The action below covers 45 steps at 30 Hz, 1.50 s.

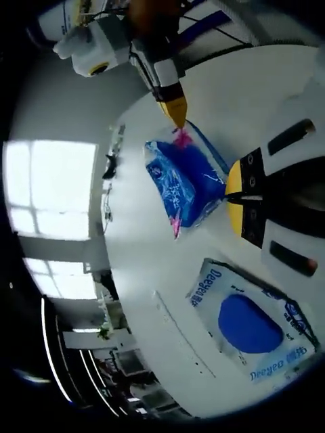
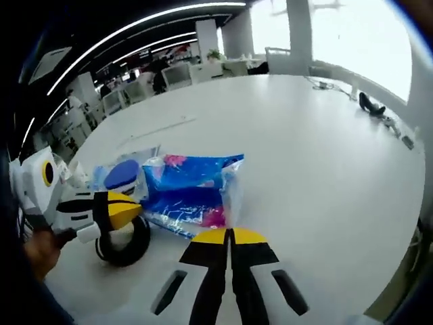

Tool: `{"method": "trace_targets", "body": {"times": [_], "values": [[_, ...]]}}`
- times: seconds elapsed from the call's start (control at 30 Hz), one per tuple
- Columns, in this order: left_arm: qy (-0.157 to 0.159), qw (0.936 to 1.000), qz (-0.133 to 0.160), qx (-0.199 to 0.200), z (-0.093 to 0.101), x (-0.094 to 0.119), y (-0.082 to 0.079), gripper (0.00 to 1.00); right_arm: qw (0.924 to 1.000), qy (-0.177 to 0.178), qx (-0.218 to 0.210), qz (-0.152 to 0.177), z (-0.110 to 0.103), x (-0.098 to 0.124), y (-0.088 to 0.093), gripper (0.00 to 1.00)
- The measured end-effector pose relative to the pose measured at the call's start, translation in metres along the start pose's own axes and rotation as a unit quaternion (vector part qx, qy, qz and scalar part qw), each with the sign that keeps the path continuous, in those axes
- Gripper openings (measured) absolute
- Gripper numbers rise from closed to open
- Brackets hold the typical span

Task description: Arrange the tabletop items into an orderly group along one side of the table until the central work area is clear of visible clutter.

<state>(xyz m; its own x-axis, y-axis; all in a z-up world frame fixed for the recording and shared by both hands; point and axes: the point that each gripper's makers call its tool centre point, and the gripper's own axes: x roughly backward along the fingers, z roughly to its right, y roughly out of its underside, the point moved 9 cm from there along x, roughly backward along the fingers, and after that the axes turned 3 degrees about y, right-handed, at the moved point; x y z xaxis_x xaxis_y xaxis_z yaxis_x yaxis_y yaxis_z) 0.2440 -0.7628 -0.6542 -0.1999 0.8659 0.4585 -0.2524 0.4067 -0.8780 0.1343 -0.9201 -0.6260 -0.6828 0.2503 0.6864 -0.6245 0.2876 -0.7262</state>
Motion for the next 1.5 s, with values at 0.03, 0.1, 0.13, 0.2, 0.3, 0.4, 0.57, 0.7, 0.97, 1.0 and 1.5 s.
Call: {"method": "trace_targets", "body": {"times": [0.03, 0.1, 0.13, 0.2, 0.3, 0.4, 0.57, 0.7, 0.97, 1.0, 1.5], "values": [[-0.001, 1.0000, 0.002, 0.003, -0.001, -0.001, -0.001, 0.00, 0.9999, -0.002, 0.012, 0.002, 0.001, -0.001, -0.005, 0.00], [-0.010, 0.9999, 0.007, 0.010, -0.002, -0.001, -0.003, 0.00, 0.9997, -0.007, 0.019, 0.010, 0.001, -0.003, -0.011, 0.00], [-0.010, 0.9998, 0.010, 0.012, -0.002, -0.001, -0.004, 0.00, 0.9995, -0.008, 0.029, 0.009, 0.002, -0.004, -0.014, 0.00], [-0.012, 0.9994, 0.017, 0.027, -0.005, -0.003, -0.006, 0.00, 0.9990, -0.008, 0.042, 0.013, 0.003, -0.008, -0.021, 0.00], [-0.022, 0.9983, 0.028, 0.045, -0.010, -0.005, -0.009, 0.00, 0.9985, -0.013, 0.050, 0.016, 0.003, -0.015, -0.031, 0.00], [-0.039, 0.9965, 0.038, 0.064, -0.014, -0.009, -0.012, 0.00, 0.9971, -0.019, 0.070, 0.021, 0.003, -0.023, -0.039, 0.00], [-0.057, 0.9931, 0.052, 0.088, -0.019, -0.021, -0.012, 0.00, 0.9953, -0.026, 0.089, 0.030, 0.008, -0.039, -0.050, 0.00], [-0.074, 0.9897, 0.059, 0.107, -0.021, -0.029, -0.009, 0.00, 0.9936, -0.030, 0.102, 0.038, 0.010, -0.051, -0.059, 0.00], [-0.107, 0.9850, 0.065, 0.118, -0.028, -0.042, -0.012, 0.00, 0.9915, -0.036, 0.120, 0.036, 0.017, -0.087, -0.073, 0.00], [-0.109, 0.9841, 0.065, 0.124, -0.029, -0.044, -0.012, 0.00, 0.9916, -0.037, 0.119, 0.035, 0.017, -0.090, -0.074, 0.00], [-0.165, 0.9750, 0.047, 0.141, -0.032, -0.061, -0.011, 0.00, 0.9930, -0.059, 0.093, 0.041, 0.023, -0.133, -0.078, 0.00]]}}
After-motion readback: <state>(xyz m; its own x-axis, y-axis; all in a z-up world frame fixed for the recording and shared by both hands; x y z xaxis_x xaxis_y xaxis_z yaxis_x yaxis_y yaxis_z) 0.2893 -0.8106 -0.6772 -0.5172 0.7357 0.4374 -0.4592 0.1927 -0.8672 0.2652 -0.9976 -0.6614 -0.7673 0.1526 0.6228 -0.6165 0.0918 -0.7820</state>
